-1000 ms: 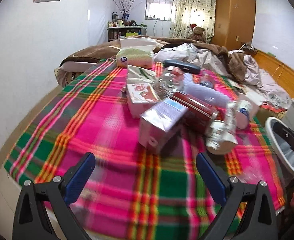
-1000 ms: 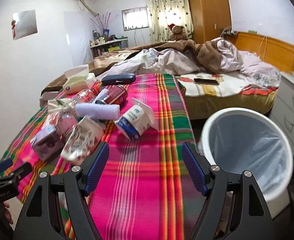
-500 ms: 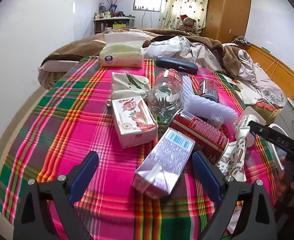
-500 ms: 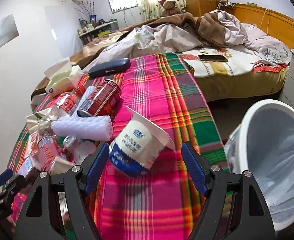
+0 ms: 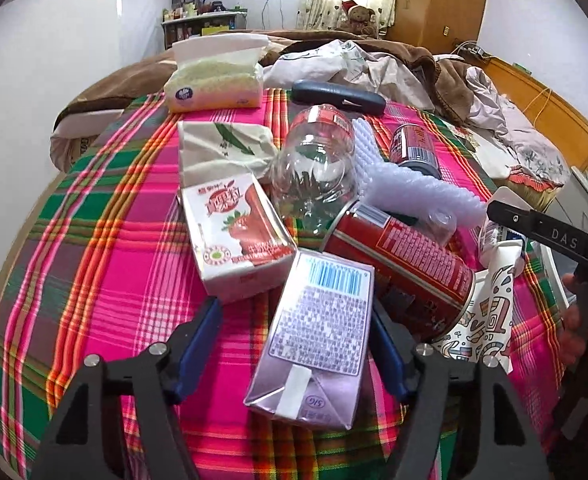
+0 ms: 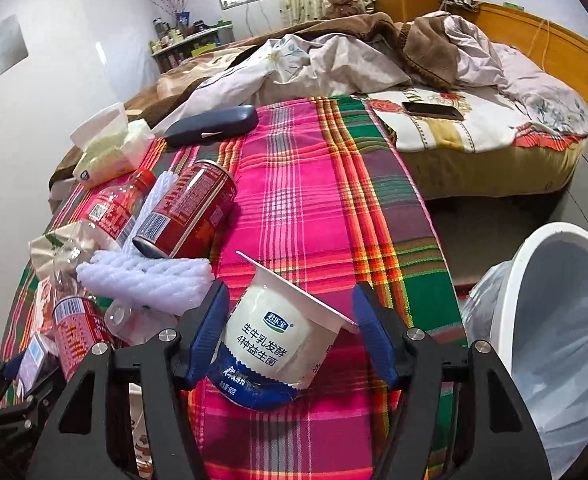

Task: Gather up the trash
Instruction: 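Grasp the purple juice carton with the left tool while the right tool grasps the white yogurt cup, then carry carton and yogurt cup over the white bin and open both tools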

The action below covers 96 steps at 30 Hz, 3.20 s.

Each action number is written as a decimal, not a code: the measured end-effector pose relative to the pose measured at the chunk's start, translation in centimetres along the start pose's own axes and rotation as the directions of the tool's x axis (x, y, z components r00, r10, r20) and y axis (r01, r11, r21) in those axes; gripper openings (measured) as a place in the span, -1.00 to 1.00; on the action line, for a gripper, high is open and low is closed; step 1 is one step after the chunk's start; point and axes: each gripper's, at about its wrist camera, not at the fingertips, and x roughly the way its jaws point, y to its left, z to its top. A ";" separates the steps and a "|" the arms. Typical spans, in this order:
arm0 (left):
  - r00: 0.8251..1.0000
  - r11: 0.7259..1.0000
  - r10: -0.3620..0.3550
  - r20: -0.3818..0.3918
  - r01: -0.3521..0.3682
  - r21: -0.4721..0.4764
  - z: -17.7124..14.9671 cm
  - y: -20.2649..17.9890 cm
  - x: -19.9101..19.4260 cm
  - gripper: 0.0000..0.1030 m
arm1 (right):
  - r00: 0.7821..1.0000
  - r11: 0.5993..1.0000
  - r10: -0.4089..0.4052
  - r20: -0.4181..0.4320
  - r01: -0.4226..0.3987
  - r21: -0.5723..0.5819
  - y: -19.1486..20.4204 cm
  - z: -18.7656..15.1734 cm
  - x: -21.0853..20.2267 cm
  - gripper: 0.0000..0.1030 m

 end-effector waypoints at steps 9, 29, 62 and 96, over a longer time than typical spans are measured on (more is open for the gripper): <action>1.000 0.998 0.000 -0.023 -0.002 -0.056 -0.8 0.7 0.3 0.26 | 1.000 0.999 0.026 -0.011 -0.027 -0.021 0.1 -0.9 -0.7 0.27; 0.998 0.995 -0.035 0.045 0.038 -0.089 -0.8 -0.6 -2.6 -0.14 | 0.991 0.991 0.124 0.043 -0.126 0.047 -0.8 -2.1 -2.4 0.21; 0.957 0.937 -0.275 0.090 0.245 0.250 1.4 -22.0 -5.7 -0.14 | 0.973 0.991 -0.042 0.227 0.011 0.134 -13.7 -2.3 -12.3 0.22; 0.925 0.863 -0.372 -0.082 0.377 0.337 -0.7 -34.2 -1.1 0.33 | 0.985 0.965 -0.169 0.020 0.161 0.209 -24.0 -4.5 -8.3 0.27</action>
